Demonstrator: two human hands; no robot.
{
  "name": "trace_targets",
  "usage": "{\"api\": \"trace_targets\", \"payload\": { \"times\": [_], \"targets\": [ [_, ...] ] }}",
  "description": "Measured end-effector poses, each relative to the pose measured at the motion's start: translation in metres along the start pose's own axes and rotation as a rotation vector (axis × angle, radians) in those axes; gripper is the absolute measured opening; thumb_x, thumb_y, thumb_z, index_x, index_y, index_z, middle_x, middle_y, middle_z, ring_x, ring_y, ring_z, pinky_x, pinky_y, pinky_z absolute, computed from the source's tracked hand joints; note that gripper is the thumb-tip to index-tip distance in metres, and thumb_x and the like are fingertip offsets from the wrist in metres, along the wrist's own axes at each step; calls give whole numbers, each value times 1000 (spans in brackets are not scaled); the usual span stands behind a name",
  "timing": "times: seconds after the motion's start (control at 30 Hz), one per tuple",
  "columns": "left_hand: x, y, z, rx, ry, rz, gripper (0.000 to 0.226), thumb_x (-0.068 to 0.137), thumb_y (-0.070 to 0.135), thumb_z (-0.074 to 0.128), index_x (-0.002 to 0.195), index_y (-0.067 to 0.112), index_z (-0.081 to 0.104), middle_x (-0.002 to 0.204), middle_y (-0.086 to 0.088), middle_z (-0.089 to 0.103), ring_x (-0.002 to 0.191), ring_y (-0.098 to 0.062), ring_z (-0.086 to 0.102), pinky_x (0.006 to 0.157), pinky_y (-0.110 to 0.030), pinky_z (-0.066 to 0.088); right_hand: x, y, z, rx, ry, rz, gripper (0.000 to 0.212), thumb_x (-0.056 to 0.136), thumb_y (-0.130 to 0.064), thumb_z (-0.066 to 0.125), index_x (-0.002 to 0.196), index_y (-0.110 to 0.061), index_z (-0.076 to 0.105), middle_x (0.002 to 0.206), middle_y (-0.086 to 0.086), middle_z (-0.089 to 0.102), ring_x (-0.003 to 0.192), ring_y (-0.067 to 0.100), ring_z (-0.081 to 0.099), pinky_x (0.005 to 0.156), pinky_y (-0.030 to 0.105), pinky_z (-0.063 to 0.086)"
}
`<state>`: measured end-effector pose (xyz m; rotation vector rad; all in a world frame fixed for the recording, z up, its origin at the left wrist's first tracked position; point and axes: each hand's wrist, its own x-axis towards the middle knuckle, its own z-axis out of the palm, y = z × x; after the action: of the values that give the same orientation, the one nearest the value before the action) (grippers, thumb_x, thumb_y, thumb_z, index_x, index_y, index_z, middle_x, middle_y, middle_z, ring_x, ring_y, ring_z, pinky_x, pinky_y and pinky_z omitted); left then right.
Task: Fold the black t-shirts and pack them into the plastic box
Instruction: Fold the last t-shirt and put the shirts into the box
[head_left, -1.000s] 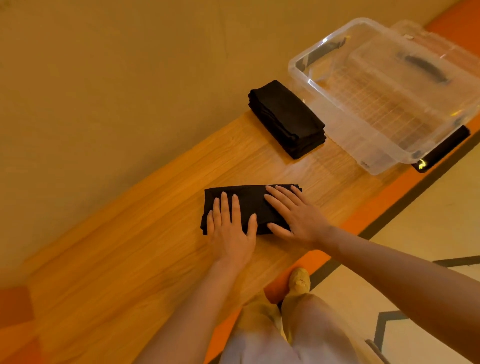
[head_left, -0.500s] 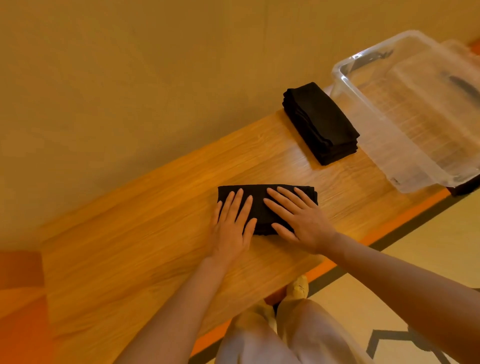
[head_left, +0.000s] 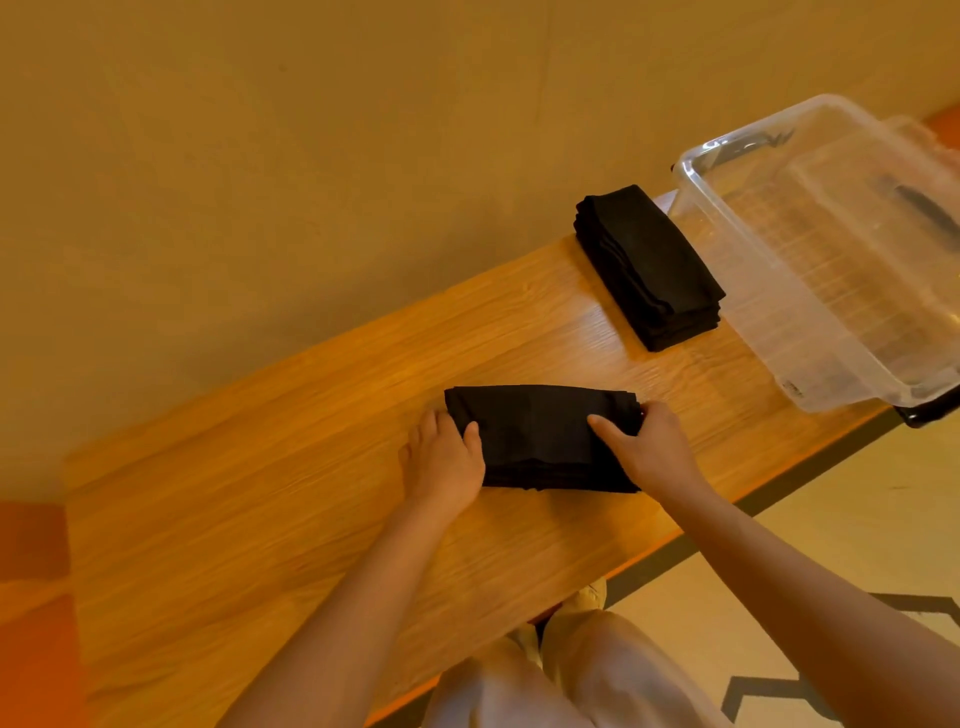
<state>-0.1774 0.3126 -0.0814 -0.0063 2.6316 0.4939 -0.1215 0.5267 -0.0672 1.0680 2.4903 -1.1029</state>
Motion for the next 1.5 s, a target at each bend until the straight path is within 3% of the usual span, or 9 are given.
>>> {"api": "trace_targets", "payload": {
  "times": [0.2,0.4,0.57,0.63,0.77,0.93,1.13,1.27,1.5],
  "targets": [
    [-2,26,4,-83,-55,-97,56,104,34,32,149,2,21,153,-15,23,138,-29,28,114,-40,28,20,-5,7,61,-48,213,67,71,-45,80,114,-1,52,106,12,59,99,31,59,83,47,54],
    [16,24,-23,-713,-242,-332,35,90,21,65,119,9,49,116,-6,57,103,-24,57,84,-35,50,18,-14,-3,216,-132,314,52,73,-31,83,103,-2,53,87,8,55,94,29,56,69,37,45],
    [20,18,-42,-916,-520,-454,45,76,19,79,115,6,61,105,-16,67,95,-31,66,87,-42,55,17,-16,-11,321,-225,376,64,69,-27,86,117,0,52,111,12,58,109,34,56,87,44,50],
    [19,17,-43,-936,-576,-460,44,75,18,80,114,6,63,107,-16,68,97,-31,66,86,-42,55,15,-14,-12,360,-267,380,64,70,-26,85,121,-4,53,115,13,59,105,31,57,83,42,50],
    [17,14,-44,-973,-587,-407,38,78,15,76,114,11,63,108,-14,68,98,-30,65,75,-38,54,10,-10,-12,423,-261,306,57,74,-19,81,121,-13,49,107,6,56,95,23,55,74,35,47],
    [11,7,-43,-1022,-519,-242,32,83,14,71,115,16,64,111,-9,68,102,-25,64,79,-34,53,7,-6,-16,473,-273,211,60,75,-15,80,122,-22,43,110,4,53,95,22,55,66,31,47],
    [2,-13,-26,-1000,-437,-192,35,83,27,73,116,21,62,115,-4,68,105,-20,64,89,-34,52,5,5,-23,477,-337,223,65,73,-22,82,123,-21,40,110,6,56,96,22,59,73,34,51],
    [0,-17,-28,-1055,-448,-218,27,85,26,70,110,19,63,110,-4,68,101,-18,64,78,-27,52,7,11,-28,510,-371,241,69,70,-23,83,127,-17,44,114,10,60,102,26,61,94,46,51],
    [7,-17,-41,-1178,-468,-210,36,81,24,72,115,12,65,112,-7,71,106,-23,65,92,-35,51,12,-17,-46,485,-302,130,61,73,-23,82,124,-16,49,106,2,57,93,17,60,69,28,50]
  ]
}}
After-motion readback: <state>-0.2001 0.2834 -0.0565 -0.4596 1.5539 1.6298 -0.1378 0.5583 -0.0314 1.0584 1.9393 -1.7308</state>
